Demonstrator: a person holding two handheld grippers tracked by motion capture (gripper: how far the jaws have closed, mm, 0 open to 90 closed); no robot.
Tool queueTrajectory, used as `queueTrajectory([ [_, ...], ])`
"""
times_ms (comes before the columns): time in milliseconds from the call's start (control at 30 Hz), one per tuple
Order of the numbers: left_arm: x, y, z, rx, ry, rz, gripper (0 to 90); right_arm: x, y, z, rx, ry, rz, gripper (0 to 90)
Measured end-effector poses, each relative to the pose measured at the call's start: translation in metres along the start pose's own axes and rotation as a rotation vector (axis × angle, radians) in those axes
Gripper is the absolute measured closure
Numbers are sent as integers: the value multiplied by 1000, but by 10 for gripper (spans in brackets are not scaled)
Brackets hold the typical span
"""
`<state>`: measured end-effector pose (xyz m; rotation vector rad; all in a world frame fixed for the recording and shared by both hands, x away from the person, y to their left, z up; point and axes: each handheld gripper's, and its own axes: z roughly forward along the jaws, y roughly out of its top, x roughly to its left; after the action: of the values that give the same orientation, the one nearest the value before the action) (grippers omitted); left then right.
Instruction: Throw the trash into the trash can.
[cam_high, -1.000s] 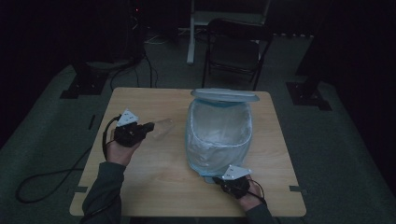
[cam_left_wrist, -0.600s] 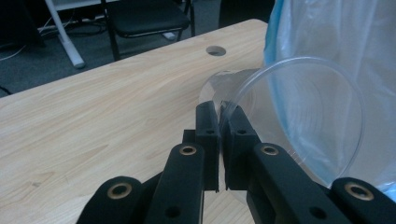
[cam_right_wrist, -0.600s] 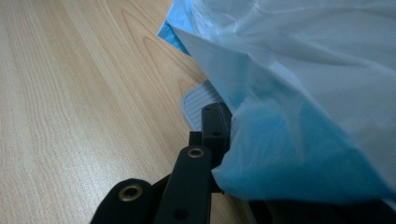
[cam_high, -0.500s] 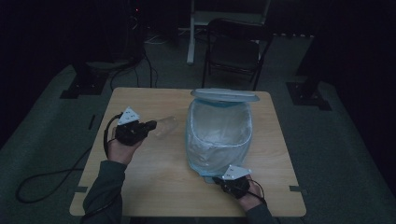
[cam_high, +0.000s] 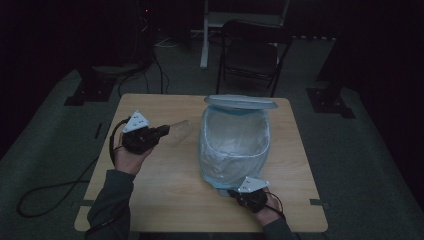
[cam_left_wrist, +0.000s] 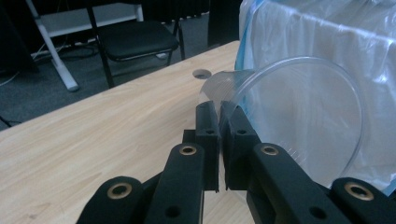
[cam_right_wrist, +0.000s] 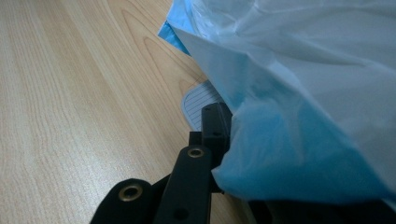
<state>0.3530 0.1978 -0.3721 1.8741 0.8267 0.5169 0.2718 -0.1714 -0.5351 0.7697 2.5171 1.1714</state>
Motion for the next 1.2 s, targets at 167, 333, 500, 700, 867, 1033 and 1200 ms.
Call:
queueTrajectory([
  [167, -1, 7, 0, -11, -18, 0, 872, 0, 0, 0, 0, 0, 0, 900],
  [333, -2, 16, -2, -34, -37, 19, 871, 0, 0, 0, 1, 0, -1, 900],
  [500, -1, 27, -5, -64, -60, 23, 871, 0, 0, 0, 1, 1, 0, 900],
  [700, -2, 39, -9, -95, -79, 28, 871, 1, 0, 0, -1, 4, 4, 900],
  [867, -4, 46, -10, -109, -82, 40, 871, 1, 0, 0, -1, 4, 3, 900],
  [1033, -5, 51, -14, -129, -97, 40, 871, 0, 0, 0, -1, 5, 5, 900],
  [1200, -9, 57, -14, -147, -129, 41, 871, 1, 0, 0, -1, 6, 6, 900],
])
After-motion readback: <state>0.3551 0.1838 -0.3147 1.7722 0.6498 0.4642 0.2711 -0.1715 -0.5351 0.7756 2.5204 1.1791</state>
